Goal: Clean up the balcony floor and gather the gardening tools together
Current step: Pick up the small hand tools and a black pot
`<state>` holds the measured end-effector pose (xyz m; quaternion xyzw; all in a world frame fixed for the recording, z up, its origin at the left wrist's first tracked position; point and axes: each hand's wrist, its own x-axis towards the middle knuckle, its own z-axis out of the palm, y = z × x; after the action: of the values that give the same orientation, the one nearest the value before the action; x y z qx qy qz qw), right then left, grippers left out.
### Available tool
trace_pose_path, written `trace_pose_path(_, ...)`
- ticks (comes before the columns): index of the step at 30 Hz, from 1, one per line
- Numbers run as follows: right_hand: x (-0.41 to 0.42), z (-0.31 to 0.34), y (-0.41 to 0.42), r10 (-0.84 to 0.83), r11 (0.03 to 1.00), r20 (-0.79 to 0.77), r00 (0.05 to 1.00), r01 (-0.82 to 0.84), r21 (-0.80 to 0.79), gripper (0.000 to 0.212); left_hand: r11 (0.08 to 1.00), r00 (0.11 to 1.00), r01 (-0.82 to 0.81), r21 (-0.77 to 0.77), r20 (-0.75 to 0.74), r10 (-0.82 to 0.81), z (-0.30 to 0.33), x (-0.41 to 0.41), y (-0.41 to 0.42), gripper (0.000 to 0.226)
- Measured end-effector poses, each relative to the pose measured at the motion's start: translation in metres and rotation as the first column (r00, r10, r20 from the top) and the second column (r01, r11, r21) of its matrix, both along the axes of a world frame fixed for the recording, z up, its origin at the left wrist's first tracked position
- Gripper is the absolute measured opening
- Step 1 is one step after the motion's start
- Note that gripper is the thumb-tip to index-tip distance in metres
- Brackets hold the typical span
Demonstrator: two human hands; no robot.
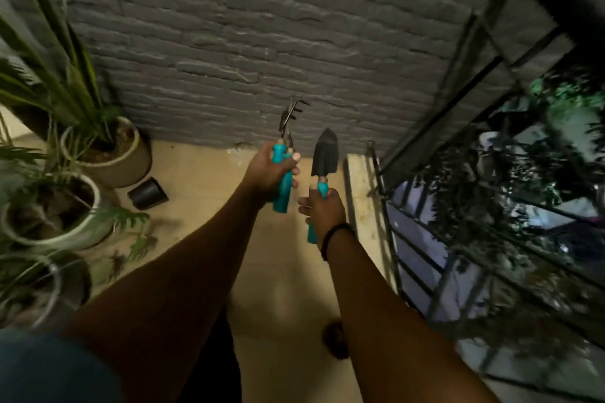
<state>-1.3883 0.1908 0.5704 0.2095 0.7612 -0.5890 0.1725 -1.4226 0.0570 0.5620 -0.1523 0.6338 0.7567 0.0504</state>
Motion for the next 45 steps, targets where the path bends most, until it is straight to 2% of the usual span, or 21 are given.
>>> trace_pose_path(9,0.077,0.098,0.068,-0.058,0.998,-0.138,0.989,0.056,-0.017,0.023,1.000,0.990,0.004,-0.024,-0.143,-0.007,0.126,0.097,0.049,0.029)
trace_pose_path(19,0.109,0.147,0.097,-0.113,0.987,-0.169,0.979,0.091,-0.134,0.032,0.995,0.986,0.095,-0.001,-0.140,-0.094,0.181,0.144,0.112,0.028)
trace_pose_path(26,0.133,0.156,0.102,-0.246,0.952,-0.216,0.945,0.194,-0.238,0.027,0.969,0.960,0.247,0.007,-0.135,-0.244,0.186,0.140,0.120,0.026)
trace_pose_path(31,0.147,0.150,0.093,-0.437,0.875,-0.213,0.874,0.358,-0.325,0.025,0.930,0.918,0.367,0.035,-0.174,-0.356,0.190,0.144,0.120,0.027)
trace_pose_path(34,0.162,0.149,0.089,-0.531,0.820,-0.185,0.827,0.446,-0.359,0.015,0.906,0.898,0.420,0.050,-0.168,-0.406,0.187,0.152,0.114,0.024)
trace_pose_path(37,0.184,0.146,0.087,-0.583,0.794,-0.160,0.797,0.516,-0.321,0.018,0.882,0.875,0.471,0.010,-0.136,-0.465,0.177,0.159,0.107,0.025)
trace_pose_path(41,0.225,0.131,0.083,-0.679,0.732,-0.147,0.719,0.647,-0.215,0.020,0.843,0.842,0.537,0.033,-0.071,-0.534,0.153,0.177,0.102,0.036)
trace_pose_path(45,0.275,0.104,0.076,-0.782,0.621,-0.081,0.618,0.760,-0.191,0.025,0.757,0.758,0.652,0.038,-0.034,-0.651,0.127,0.210,0.107,0.029)
